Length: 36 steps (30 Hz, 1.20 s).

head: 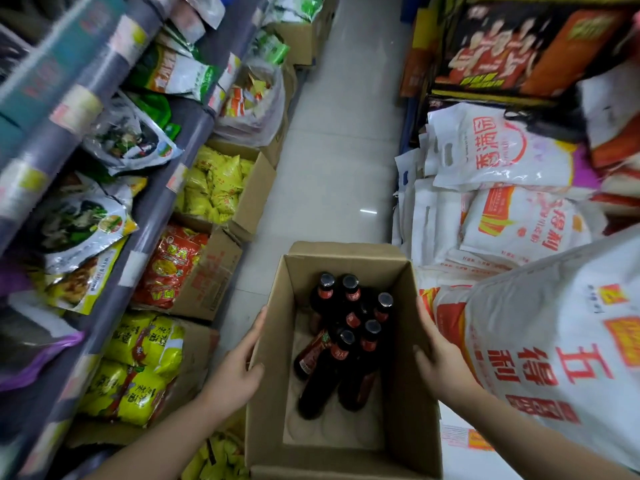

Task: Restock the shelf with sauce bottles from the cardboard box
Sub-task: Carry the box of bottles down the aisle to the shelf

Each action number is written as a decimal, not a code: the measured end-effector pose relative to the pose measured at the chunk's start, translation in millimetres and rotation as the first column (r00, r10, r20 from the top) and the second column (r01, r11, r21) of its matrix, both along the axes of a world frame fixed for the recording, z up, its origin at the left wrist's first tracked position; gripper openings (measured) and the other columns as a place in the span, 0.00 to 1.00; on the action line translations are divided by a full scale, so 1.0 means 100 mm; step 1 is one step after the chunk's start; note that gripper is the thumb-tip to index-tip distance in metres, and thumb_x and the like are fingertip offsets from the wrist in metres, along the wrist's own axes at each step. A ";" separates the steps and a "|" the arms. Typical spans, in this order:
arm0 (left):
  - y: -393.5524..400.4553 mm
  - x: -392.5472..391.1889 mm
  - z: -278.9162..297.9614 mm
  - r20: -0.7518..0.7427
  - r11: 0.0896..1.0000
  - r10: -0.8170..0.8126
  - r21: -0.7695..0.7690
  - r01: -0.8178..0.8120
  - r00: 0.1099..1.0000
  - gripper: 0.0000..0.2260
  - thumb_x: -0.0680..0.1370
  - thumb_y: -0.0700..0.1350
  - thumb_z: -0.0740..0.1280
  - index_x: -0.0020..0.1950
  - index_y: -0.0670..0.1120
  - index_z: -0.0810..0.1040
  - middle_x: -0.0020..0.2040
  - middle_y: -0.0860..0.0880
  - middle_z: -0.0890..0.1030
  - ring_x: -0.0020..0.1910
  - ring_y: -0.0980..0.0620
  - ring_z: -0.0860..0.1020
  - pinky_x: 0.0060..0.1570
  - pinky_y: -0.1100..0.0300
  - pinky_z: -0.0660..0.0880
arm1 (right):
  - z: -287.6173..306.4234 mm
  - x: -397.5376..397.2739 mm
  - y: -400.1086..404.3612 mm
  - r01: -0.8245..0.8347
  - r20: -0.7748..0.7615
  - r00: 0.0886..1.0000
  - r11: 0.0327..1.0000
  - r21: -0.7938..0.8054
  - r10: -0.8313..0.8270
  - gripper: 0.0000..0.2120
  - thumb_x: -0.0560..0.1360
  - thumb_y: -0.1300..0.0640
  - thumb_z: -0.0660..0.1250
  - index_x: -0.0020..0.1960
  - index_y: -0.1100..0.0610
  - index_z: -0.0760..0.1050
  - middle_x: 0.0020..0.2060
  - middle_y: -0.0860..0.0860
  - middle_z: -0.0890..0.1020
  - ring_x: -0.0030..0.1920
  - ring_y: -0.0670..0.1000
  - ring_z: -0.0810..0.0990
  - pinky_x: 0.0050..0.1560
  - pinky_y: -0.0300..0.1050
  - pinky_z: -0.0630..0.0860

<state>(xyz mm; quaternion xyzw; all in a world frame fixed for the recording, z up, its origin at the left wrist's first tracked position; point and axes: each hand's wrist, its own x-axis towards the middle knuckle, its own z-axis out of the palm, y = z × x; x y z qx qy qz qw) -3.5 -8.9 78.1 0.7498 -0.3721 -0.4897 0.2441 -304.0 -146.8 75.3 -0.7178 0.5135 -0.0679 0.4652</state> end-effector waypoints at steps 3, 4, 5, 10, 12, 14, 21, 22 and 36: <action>-0.09 -0.07 0.50 -0.006 1.000 -0.017 -0.016 0.017 1.000 0.43 0.74 0.31 0.60 0.71 0.75 0.52 0.75 0.65 0.61 0.60 0.68 0.74 0.55 0.70 0.68 | 0.53 -0.12 -0.13 0.004 -0.019 1.000 1.000 0.019 -0.004 0.39 0.77 0.67 0.59 0.76 0.42 0.42 0.66 0.42 0.65 0.68 0.53 0.71 0.70 0.44 0.65; -0.12 -0.10 0.68 0.002 0.999 -0.020 -0.026 0.020 1.000 0.43 0.73 0.32 0.60 0.69 0.77 0.53 0.73 0.68 0.63 0.66 0.62 0.73 0.60 0.66 0.68 | 0.72 -0.17 -0.18 0.006 -0.026 1.000 1.000 0.001 -0.006 0.39 0.76 0.67 0.60 0.76 0.44 0.44 0.65 0.43 0.67 0.67 0.54 0.72 0.67 0.40 0.66; -0.15 -0.12 0.88 0.004 0.999 -0.018 -0.030 0.018 1.000 0.42 0.71 0.34 0.60 0.68 0.78 0.53 0.71 0.73 0.63 0.70 0.61 0.69 0.64 0.65 0.66 | 0.92 -0.21 -0.23 0.004 -0.038 0.999 1.000 -0.019 -0.005 0.38 0.75 0.68 0.60 0.77 0.47 0.46 0.66 0.45 0.70 0.67 0.56 0.73 0.65 0.36 0.64; -0.41 -0.23 1.87 0.026 0.994 -0.053 -0.099 0.055 0.998 0.41 0.70 0.33 0.59 0.76 0.64 0.53 0.77 0.61 0.59 0.76 0.60 0.57 0.72 0.68 0.55 | 1.95 -0.32 -0.51 0.030 -0.004 1.000 0.997 -0.069 -0.030 0.36 0.74 0.71 0.61 0.76 0.51 0.51 0.68 0.44 0.63 0.70 0.48 0.65 0.61 0.26 0.54; -0.60 -0.24 2.21 0.066 0.989 -0.067 -0.130 0.075 0.996 0.41 0.70 0.32 0.60 0.77 0.59 0.52 0.77 0.59 0.59 0.74 0.60 0.60 0.66 0.76 0.58 | 2.27 -0.33 -0.69 0.000 0.015 1.000 0.994 -0.105 0.002 0.37 0.74 0.71 0.61 0.75 0.51 0.50 0.69 0.42 0.59 0.70 0.45 0.61 0.65 0.29 0.54; -0.80 -0.23 2.45 0.085 0.984 -0.077 -0.153 0.089 0.993 0.41 0.70 0.33 0.60 0.77 0.60 0.52 0.76 0.58 0.61 0.66 0.58 0.68 0.60 0.69 0.64 | 2.53 -0.29 -0.89 0.013 0.029 1.000 0.993 -0.117 -0.010 0.36 0.74 0.72 0.60 0.76 0.52 0.50 0.69 0.42 0.59 0.69 0.44 0.60 0.67 0.33 0.55; -1.73 0.07 2.92 0.121 0.966 -0.102 -0.224 0.128 0.987 0.40 0.71 0.26 0.59 0.78 0.52 0.53 0.73 0.59 0.60 0.71 0.60 0.64 0.54 0.85 0.60 | 3.05 0.00 -1.60 0.099 0.044 0.995 0.987 -0.129 -0.094 0.36 0.74 0.71 0.59 0.77 0.51 0.51 0.72 0.51 0.67 0.70 0.52 0.67 0.66 0.36 0.62; -1.89 0.13 2.93 0.109 0.962 -0.113 -0.236 0.136 0.988 0.40 0.71 0.25 0.58 0.78 0.52 0.53 0.73 0.60 0.58 0.72 0.62 0.63 0.54 0.86 0.59 | 3.08 0.04 -1.73 0.111 0.040 0.993 0.984 -0.140 -0.107 0.36 0.74 0.71 0.59 0.77 0.52 0.50 0.73 0.51 0.65 0.72 0.52 0.66 0.67 0.35 0.60; -4.54 1.66 2.85 0.001 0.942 -0.274 -0.199 0.268 0.962 0.43 0.70 0.31 0.60 0.70 0.74 0.53 0.74 0.56 0.67 0.63 0.52 0.73 0.61 0.55 0.69 | 3.17 1.35 -3.94 0.239 -0.025 0.970 0.968 -0.078 -0.241 0.41 0.72 0.68 0.58 0.75 0.37 0.48 0.69 0.47 0.71 0.66 0.52 0.73 0.63 0.43 0.70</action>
